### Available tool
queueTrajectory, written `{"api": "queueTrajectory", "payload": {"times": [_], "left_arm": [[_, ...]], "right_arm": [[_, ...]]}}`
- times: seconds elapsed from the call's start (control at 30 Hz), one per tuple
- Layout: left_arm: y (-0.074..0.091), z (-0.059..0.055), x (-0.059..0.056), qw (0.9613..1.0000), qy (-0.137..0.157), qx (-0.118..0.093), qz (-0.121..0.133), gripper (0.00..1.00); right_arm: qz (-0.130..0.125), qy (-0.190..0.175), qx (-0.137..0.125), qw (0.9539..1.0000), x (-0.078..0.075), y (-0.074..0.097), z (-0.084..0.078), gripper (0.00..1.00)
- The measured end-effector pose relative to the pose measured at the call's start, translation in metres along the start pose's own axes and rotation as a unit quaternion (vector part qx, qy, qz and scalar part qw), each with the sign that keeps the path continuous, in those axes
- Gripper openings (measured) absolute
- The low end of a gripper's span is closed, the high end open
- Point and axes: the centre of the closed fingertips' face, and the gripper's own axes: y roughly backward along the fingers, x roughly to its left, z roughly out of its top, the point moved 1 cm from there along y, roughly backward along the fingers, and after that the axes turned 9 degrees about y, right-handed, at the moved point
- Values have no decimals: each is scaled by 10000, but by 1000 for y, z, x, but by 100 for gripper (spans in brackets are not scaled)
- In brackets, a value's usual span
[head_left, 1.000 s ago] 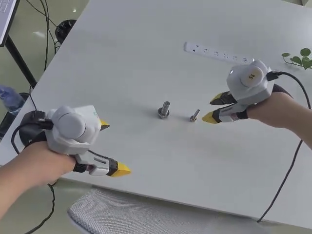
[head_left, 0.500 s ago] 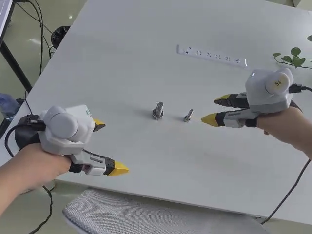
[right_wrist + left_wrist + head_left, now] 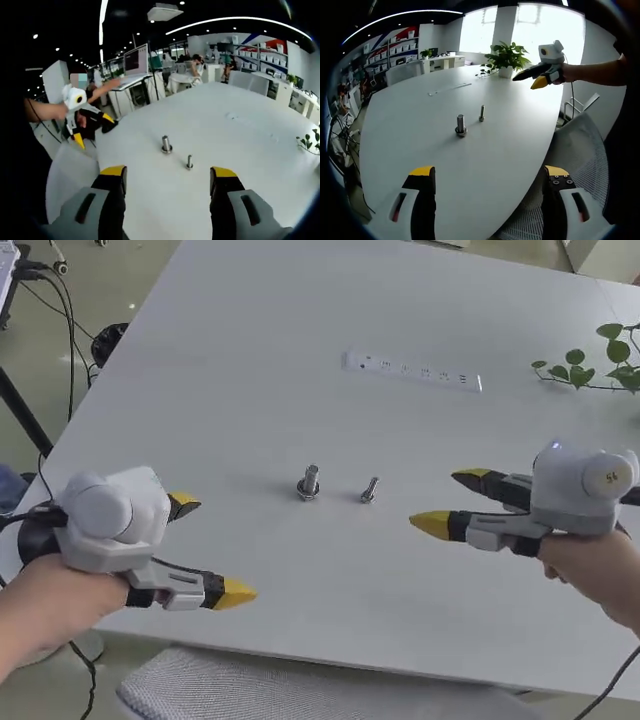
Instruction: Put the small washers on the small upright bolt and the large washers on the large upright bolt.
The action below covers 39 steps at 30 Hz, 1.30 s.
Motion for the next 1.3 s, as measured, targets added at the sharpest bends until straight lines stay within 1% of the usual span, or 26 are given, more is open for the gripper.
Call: {"api": "queueTrajectory", "payload": {"times": [0.2, 0.37, 0.4, 0.57, 0.63, 0.73, 0.83, 0.9, 1.0, 1.03, 1.07, 1.1, 1.2, 1.3], "left_arm": [[5, 0, -4, 9998, 176, -129, 21, 88], [10, -1, -9, 9994, 275, -190, 16, 88], [11, -1, -10, 9992, 324, -232, 5, 88], [15, 1, -11, 9981, 500, -365, -13, 89], [17, 2, -14, 9980, 496, -393, -21, 90], [17, 3, -17, 9979, 484, -429, -81, 92], [16, 3, -19, 9971, 571, -485, -123, 93], [15, 3, -20, 9965, 618, -531, -160, 94], [14, 1, -21, 9964, 655, -512, -179, 95], [14, 2, -22, 9963, 659, -532, -172, 96], [15, 2, -22, 9962, 654, -555, -163, 96], [15, 2, -22, 9961, 662, -557, -144, 96], [13, -2, -23, 9964, 649, -529, -115, 98], [10, -8, -24, 9968, 651, -449, -133, 98]], "right_arm": [[-38, -72, -113, 9999, 17, 13, -13, 75], [-94, -181, -175, 9996, 27, 19, -25, 80], [-103, -186, -193, 9996, 29, 20, -27, 81], [-142, -241, -319, 9991, 36, 24, -29, 88], [-145, -260, -433, 9986, 38, 25, -28, 91], [-93, -298, -493, 9983, 41, 25, -32, 94], [-24, -262, -425, 9987, 47, 24, -38, 97], [1, -248, -444, 9987, 50, 25, -41, 100], [58, -359, -433, 9984, 53, 26, -49, 100], [52, -384, -393, 9985, 53, 26, -52, 100], [37, -367, -258, 9990, 53, 26, -59, 100], [16, -327, -225, 9992, 53, 26, -61, 100], [-18, -350, -196, 9992, 51, 27, -65, 100], [-106, -412, -232, 9988, 47, 30, -66, 100]]}}
